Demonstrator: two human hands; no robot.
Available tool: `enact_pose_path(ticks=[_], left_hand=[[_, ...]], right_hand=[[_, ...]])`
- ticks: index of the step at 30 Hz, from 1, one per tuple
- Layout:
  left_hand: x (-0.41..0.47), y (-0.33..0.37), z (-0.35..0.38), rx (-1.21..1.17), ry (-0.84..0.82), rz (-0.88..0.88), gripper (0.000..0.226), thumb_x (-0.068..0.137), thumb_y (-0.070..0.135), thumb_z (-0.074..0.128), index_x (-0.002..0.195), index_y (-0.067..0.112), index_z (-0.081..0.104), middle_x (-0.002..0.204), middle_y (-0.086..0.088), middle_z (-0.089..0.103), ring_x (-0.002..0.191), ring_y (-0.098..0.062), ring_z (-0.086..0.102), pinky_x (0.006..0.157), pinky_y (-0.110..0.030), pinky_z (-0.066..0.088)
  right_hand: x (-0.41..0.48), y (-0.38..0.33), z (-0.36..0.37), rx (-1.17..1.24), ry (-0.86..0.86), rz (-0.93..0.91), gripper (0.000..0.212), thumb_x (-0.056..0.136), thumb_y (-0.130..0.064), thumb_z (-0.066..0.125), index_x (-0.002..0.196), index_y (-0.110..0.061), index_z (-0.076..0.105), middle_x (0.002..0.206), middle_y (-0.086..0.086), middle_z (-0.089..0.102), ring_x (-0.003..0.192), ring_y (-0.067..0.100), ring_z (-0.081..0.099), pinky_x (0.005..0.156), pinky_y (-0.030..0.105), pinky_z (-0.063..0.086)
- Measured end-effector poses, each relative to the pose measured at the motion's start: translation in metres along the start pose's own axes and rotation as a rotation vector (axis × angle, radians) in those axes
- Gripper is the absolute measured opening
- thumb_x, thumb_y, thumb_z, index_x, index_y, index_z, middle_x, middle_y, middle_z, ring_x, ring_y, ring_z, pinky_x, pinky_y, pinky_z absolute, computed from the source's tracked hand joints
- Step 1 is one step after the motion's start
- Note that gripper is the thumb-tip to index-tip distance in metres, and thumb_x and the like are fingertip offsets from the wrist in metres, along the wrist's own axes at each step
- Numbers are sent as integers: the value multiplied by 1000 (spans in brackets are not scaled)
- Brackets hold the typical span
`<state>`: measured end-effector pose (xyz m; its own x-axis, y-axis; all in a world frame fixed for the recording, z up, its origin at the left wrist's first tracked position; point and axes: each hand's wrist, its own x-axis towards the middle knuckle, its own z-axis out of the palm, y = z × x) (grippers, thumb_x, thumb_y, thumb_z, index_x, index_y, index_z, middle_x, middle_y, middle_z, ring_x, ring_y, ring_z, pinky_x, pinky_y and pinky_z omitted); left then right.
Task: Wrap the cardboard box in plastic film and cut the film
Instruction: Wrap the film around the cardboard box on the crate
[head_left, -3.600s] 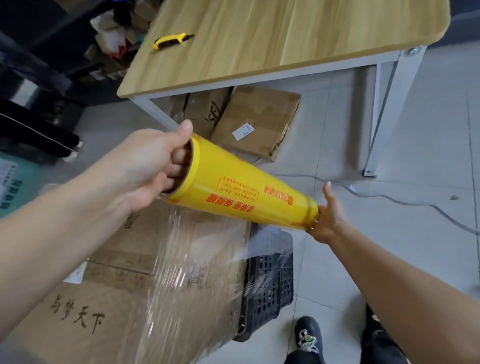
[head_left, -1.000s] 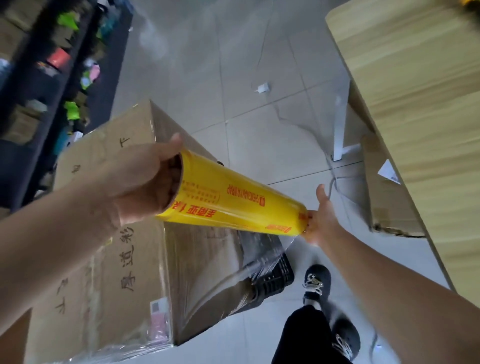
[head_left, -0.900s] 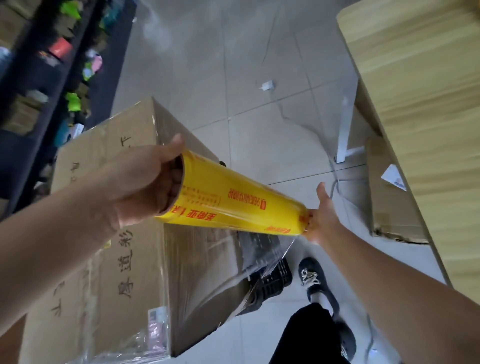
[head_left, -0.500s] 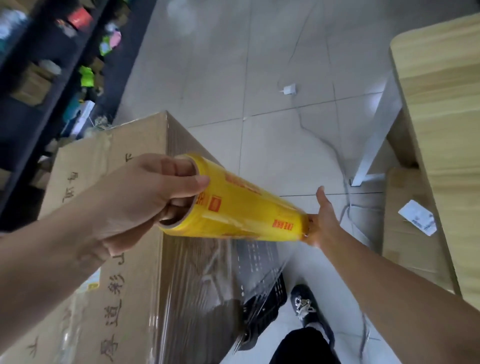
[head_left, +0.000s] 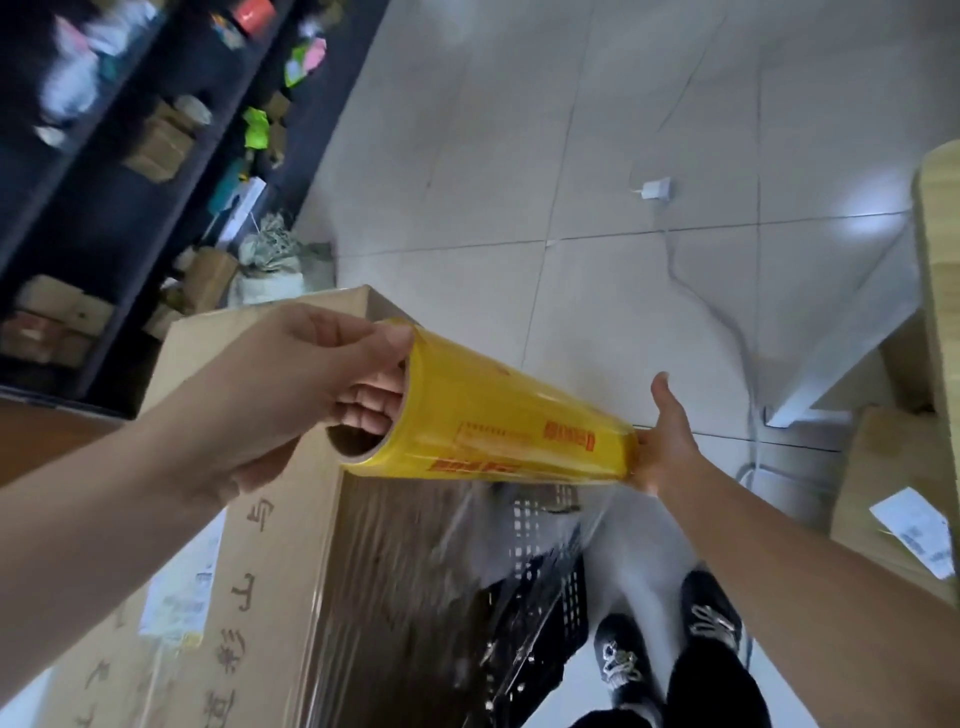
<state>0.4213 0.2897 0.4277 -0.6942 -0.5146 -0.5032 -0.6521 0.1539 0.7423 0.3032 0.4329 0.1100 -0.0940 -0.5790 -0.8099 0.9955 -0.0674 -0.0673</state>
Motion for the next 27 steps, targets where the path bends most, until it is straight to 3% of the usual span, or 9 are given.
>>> enact_pose_path(ticks=[4, 8, 11, 13, 15, 18, 21, 24, 27], left_hand=[[20, 18, 0, 88, 40, -17, 45, 66, 30, 64, 82, -12, 66, 71, -21, 64, 55, -20, 58, 51, -22, 49], [33, 24, -10, 164, 48, -72, 26, 57, 18, 83, 64, 1, 65, 57, -9, 59, 49, -14, 53, 46, -19, 46], [42, 23, -21, 138, 115, -95, 19, 55, 11, 84, 63, 3, 68, 57, -8, 59, 49, -14, 54, 48, -20, 47], [47, 24, -28, 75, 138, -101, 22, 56, 26, 85, 64, 9, 74, 60, -8, 67, 51, -14, 61, 49, -20, 51], [51, 24, -31, 20, 127, -119, 46, 49, 44, 89, 73, 6, 76, 66, -11, 71, 53, -16, 65, 51, -23, 53], [55, 22, -35, -151, 97, -228, 45, 67, 38, 69, 85, -3, 69, 70, -15, 70, 54, -21, 62, 56, -29, 49], [56, 23, -35, -189, 47, -220, 28, 72, 29, 63, 71, 3, 72, 65, -15, 69, 51, -19, 62, 48, -23, 50], [56, 26, -33, -144, 55, -147, 27, 68, 31, 63, 59, 8, 74, 59, -13, 68, 48, -17, 62, 46, -20, 50], [65, 34, -28, -86, 65, -57, 30, 64, 36, 62, 58, 9, 75, 59, -12, 70, 51, -15, 63, 48, -20, 50]], right_hand=[[15, -9, 16, -15, -12, 34, 107, 57, -89, 53, 125, -6, 57, 117, 23, 64, 101, 46, 64, 86, 61, 49], [23, -20, 30, -52, 43, 36, 108, 62, -88, 50, 129, -4, 52, 113, 23, 64, 95, 42, 66, 71, 54, 56], [21, -34, 42, -66, 31, 37, 107, 68, -86, 45, 135, -2, 43, 103, 21, 64, 92, 38, 65, 66, 49, 53], [21, -44, 49, -81, 32, 37, 102, 73, -84, 41, 136, -4, 41, 97, 19, 64, 87, 35, 64, 65, 49, 50], [21, -49, 56, -77, 43, 46, 100, 74, -83, 41, 137, -5, 40, 98, 19, 62, 89, 35, 63, 66, 50, 49], [23, -51, 65, -106, 49, 69, 105, 72, -84, 43, 139, -3, 39, 102, 20, 61, 95, 38, 62, 70, 51, 51], [28, -56, 75, -202, 62, 49, 97, 75, -83, 38, 129, -3, 43, 95, 16, 61, 85, 35, 62, 61, 46, 52], [41, -57, 81, -316, 121, 56, 98, 76, -85, 32, 117, 2, 50, 87, 13, 63, 71, 27, 63, 45, 30, 51], [58, -62, 93, -389, 91, 116, 114, 67, -92, 33, 125, 5, 49, 107, 15, 67, 82, 25, 67, 53, 29, 53]])
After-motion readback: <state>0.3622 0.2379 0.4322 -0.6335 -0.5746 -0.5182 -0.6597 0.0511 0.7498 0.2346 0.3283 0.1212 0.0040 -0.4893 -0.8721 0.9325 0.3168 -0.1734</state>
